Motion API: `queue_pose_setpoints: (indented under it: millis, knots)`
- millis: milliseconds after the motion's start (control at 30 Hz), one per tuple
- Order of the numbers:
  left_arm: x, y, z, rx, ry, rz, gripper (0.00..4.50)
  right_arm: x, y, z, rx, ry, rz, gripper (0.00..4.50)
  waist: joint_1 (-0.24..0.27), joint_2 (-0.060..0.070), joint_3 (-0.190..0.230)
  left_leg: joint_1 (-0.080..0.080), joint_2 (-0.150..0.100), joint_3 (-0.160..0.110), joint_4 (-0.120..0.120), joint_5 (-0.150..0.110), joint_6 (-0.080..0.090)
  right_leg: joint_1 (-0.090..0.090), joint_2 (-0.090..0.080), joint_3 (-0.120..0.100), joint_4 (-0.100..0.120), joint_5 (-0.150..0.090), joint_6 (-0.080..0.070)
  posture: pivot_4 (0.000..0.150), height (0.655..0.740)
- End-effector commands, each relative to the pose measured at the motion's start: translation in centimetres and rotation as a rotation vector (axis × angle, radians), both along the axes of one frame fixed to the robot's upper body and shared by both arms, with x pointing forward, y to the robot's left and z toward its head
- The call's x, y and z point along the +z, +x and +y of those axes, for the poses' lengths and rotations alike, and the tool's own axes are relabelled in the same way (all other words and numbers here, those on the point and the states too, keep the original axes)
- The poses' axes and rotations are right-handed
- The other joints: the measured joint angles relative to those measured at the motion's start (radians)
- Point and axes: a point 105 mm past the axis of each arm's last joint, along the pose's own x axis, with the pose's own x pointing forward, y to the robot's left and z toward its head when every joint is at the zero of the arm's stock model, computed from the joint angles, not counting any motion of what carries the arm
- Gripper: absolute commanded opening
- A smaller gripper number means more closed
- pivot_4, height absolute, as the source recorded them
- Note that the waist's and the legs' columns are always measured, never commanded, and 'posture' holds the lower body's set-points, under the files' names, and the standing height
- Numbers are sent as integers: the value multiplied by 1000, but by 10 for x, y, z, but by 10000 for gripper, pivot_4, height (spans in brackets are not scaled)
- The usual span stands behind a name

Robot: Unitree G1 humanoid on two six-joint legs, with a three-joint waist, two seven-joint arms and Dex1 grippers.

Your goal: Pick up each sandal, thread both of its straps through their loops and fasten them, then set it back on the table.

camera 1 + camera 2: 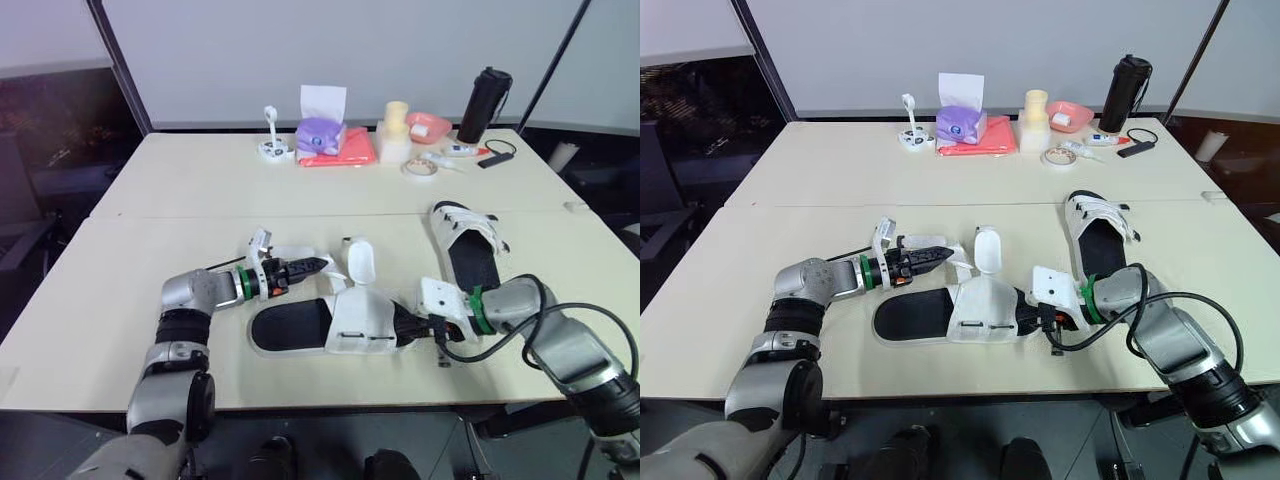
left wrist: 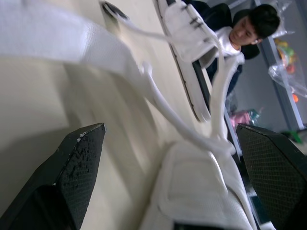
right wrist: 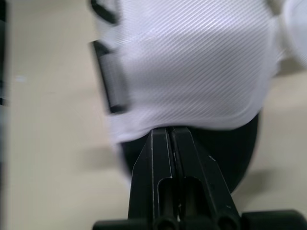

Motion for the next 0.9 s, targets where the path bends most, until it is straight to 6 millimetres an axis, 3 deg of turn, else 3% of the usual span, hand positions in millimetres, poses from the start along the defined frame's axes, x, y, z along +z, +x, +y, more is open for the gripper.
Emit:
queue_pose_setpoints:
  millis: [33, 267, 500, 767, 900]
  knots:
    - [8, 6, -8, -10, -11, -43, 45000, 5, -5, -4, -41, 69, 72, 205, -1, 0, 0, 0, 0, 0, 0, 0, 0, 0, 0, 0, 0, 0, 0, 1500, 7400]
    - [7, 5, -15, -30, -21, -44, 45000, 0, 1, 1, -138, 217, 96, 205, -3, 0, 0, 0, 0, 0, -1, 0, 0, -1, 0, 0, 0, 0, 0, 1500, 7400]
    - [9, 3, -18, -45, -23, -49, 45000, -16, 12, -4, -222, 250, 72, 205, -4, 0, 0, 0, 0, 0, -1, 0, 0, -1, 1, 0, 0, 0, 0, 1500, 7400]
    - [9, 3, -21, -51, -25, -56, 45000, -15, 15, -11, -246, 265, 75, 205, -3, 0, 0, 0, 0, 0, 0, 0, 0, -1, 0, 0, 0, 0, 0, 1500, 7400]
    - [8, 3, -22, -51, -24, -60, 45000, -39, 8, -16, -260, 203, 112, 205, -2, 0, 0, 0, 0, 0, 0, 0, 0, 0, 0, 0, 0, 0, 0, 1500, 7400]
